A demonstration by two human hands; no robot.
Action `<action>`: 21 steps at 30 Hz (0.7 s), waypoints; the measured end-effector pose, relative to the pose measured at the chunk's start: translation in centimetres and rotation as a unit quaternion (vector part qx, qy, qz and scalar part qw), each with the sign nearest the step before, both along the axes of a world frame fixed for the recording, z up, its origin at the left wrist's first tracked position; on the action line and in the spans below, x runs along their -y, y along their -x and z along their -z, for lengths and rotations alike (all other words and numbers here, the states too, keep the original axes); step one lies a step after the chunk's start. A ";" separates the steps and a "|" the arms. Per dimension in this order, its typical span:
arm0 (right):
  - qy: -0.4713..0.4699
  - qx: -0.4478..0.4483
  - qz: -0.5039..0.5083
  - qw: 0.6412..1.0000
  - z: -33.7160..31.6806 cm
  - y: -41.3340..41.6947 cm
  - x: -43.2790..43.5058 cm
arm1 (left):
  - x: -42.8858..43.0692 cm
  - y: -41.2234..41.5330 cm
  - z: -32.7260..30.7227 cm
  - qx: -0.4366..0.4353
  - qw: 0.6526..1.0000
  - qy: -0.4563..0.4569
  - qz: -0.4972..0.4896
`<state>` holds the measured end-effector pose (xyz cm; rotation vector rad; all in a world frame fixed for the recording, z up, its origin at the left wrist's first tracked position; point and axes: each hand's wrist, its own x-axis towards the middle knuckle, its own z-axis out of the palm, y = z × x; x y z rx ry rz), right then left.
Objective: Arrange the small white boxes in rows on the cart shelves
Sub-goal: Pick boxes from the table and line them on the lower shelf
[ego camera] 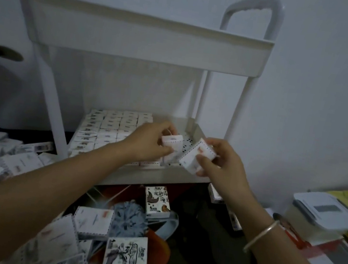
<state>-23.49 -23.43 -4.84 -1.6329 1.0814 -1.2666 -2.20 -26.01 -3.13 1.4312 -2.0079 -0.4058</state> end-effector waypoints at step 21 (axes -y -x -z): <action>-0.018 -0.245 -0.079 0.966 -1.0 -4.7 7.8 | -1.6 -0.6 1.4 0.292 0.954 0.065 0.031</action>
